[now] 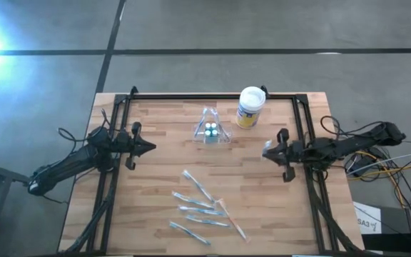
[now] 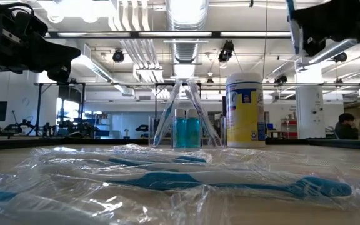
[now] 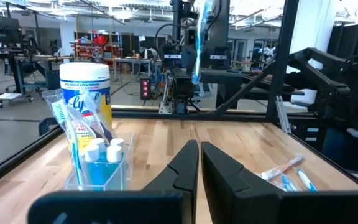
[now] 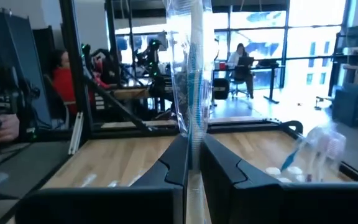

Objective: Pick & Place toothbrushing station
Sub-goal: Put the blue toothbrush into the transparent organizer

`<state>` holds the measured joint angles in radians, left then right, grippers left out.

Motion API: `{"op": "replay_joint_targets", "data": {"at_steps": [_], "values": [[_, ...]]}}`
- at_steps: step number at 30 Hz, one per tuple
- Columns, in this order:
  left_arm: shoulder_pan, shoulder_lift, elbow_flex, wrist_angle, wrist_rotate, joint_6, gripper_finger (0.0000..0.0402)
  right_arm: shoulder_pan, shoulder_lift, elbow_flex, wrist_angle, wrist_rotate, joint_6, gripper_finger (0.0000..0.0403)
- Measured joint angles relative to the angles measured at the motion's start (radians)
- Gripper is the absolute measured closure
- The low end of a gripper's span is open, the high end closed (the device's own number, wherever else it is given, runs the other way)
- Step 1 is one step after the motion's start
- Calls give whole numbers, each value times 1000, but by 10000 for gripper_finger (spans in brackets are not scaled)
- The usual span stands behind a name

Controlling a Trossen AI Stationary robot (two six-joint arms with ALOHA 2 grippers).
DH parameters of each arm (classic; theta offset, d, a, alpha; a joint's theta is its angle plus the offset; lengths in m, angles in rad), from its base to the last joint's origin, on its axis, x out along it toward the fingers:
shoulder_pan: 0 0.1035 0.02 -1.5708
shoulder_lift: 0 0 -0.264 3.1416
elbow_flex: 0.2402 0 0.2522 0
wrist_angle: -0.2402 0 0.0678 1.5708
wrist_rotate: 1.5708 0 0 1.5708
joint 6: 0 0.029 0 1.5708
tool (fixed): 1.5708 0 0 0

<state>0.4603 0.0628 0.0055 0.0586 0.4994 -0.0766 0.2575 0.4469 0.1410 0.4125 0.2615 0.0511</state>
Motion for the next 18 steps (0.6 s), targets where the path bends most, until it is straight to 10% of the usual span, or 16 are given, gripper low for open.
{"op": "replay_joint_targets", "data": {"at_steps": [18], "values": [[0, 0, 0, 0, -3, -1, 376, -5, -224, -132, -22, -8, -24, 381]]}}
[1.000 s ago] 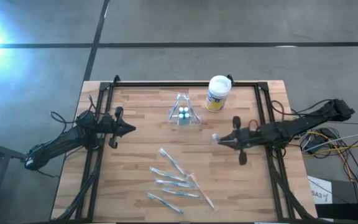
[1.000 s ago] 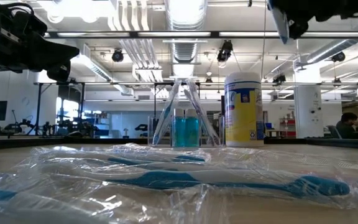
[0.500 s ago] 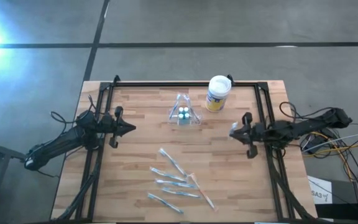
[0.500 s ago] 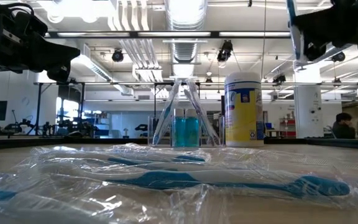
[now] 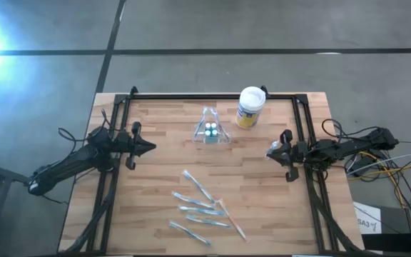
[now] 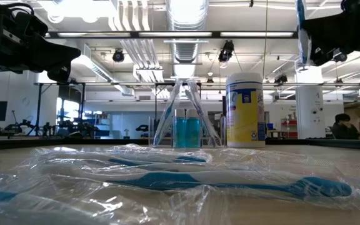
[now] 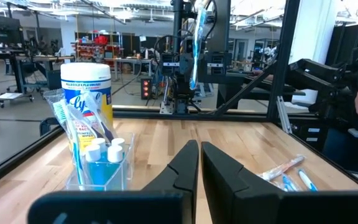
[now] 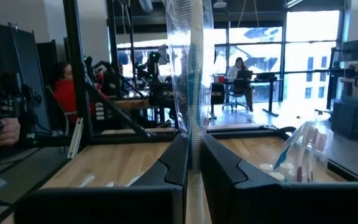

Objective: Pick & Place toothbrushing station
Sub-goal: Put the blue toothbrush into the transparent organizer

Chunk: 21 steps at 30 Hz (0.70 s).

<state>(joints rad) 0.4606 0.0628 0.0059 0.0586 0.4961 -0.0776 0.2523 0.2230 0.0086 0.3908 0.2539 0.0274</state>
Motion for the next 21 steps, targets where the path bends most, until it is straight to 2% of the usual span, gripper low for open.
{"op": "replay_joint_targets", "data": {"at_steps": [9, 14, 18, 21], "values": [[0, 0, 0, 0, 0, -6, 376, 0, 2, 0, -1, 0, 4, 380], [0, 0, 0, 19, 10, -55, 376, 0, 24, 3, 2, 28, 60, 379], [0, -1, 0, 84, 21, -77, 376, -4, 111, 58, 2, 38, 72, 379], [-6, 0, 0, 161, 21, -128, 376, -4, 225, 130, 6, 58, 45, 379]]}}
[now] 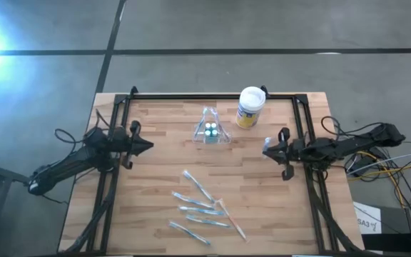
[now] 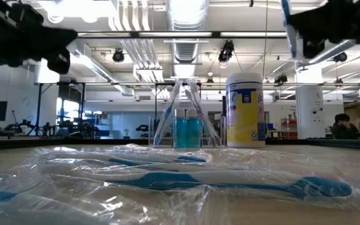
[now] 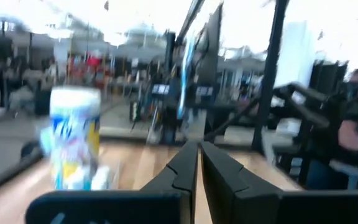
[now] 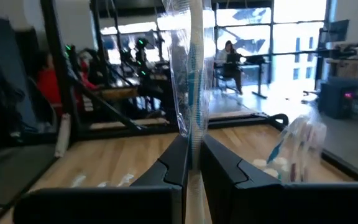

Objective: Pick & Place toothbrushing station
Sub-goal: Put the blue toothbrush into the transparent organizer

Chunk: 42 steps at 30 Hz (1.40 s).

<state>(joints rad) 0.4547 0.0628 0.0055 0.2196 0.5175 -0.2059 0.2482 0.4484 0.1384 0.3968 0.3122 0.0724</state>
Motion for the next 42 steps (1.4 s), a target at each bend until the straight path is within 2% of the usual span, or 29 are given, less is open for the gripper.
{"op": "replay_joint_targets", "data": {"at_steps": [4, 6, 8, 10, 15, 21, 25, 32, 42], "values": [[-32, -1, 4, 114, 1, -22, 376, -4, 204, 89, 99, -5, -83, 379], [-42, 0, 19, 107, 0, -17, 376, -7, 308, 127, 238, -65, -140, 379], [-52, 3, 43, 115, -16, -22, 376, -21, 404, 170, 343, -169, -171, 379], [-63, 13, 62, 121, -40, -33, 376, -37, 489, 233, 351, -225, -155, 379], [-89, 70, 106, 120, -47, -28, 376, -79, 713, 400, 311, -243, -136, 379], [-115, 187, 167, 121, -48, -30, 376, -122, 942, 548, 368, -459, -161, 378], [-145, 275, 220, 120, -47, -28, 376, -124, 1064, 594, 421, -475, -166, 378], [-221, 440, 285, 120, -46, 56, 376, -129, 1199, 613, 503, -471, -152, 378], [-311, 673, 353, 150, -104, 138, 376, -142, 1185, 608, 523, -438, -133, 378]]}}
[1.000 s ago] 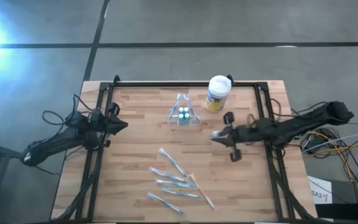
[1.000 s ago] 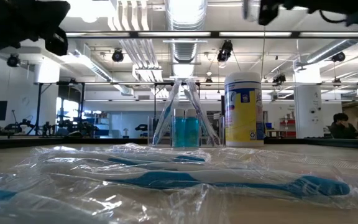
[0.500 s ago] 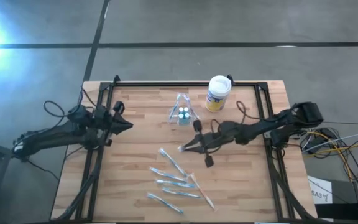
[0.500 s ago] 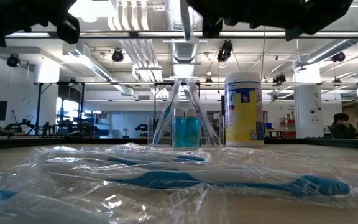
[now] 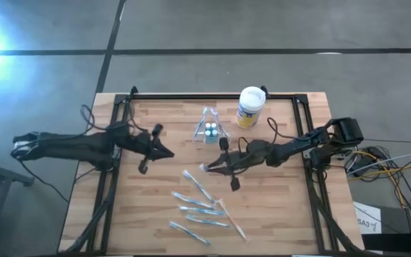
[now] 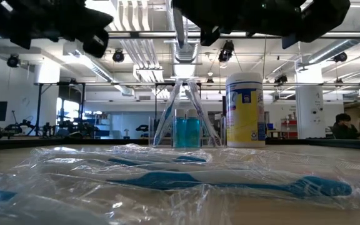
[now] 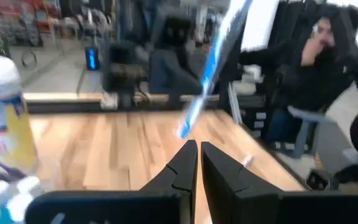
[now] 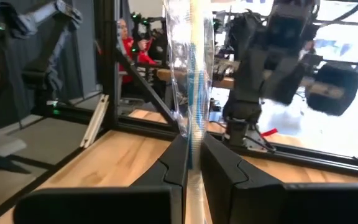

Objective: Pick & Place toothbrushing station
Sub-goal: Put the blue toothbrush into the transparent organizer

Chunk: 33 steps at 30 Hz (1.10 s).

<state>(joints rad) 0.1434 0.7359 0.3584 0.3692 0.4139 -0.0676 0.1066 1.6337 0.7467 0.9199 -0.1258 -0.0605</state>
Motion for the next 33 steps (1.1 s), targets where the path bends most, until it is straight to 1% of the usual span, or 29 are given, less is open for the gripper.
{"op": "replay_joint_targets", "data": {"at_steps": [3, 6, 8, 12, 15, 18, 22, 24, 31, 33], "values": [[-27, 72, 45, 35, -7, 20, 376, -4, 1, -1, -2, 18, -3, 378], [-52, 138, 86, 30, -92, 45, 372, -5, 1, -2, -3, 59, -10, 378], [-68, 175, 108, 23, -143, 68, 361, -5, 1, -2, -3, 95, -18, 378], [-82, 232, 152, 33, -182, 101, 320, -5, 2, -2, -2, 144, -25, 378], [-87, 262, 176, 36, -188, 103, 279, -5, 2, -2, -3, 174, -29, 378], [-100, 280, 192, 83, -189, 133, 243, -5, 2, -2, -3, 185, -29, 378], [-111, 320, 208, 105, -215, 147, 212, -5, 2, -2, -3, 212, -29, 378], [-111, 341, 225, 111, -215, 147, 205, -5, 2, -2, -3, 236, -29, 378], [-112, 426, 281, 135, -219, 145, 202, -5, 2, -3, -3, 243, -41, 378], [-112, 442, 298, 143, -241, 145, 202, -5, 2, -3, -3, 258, -41, 378]]}}
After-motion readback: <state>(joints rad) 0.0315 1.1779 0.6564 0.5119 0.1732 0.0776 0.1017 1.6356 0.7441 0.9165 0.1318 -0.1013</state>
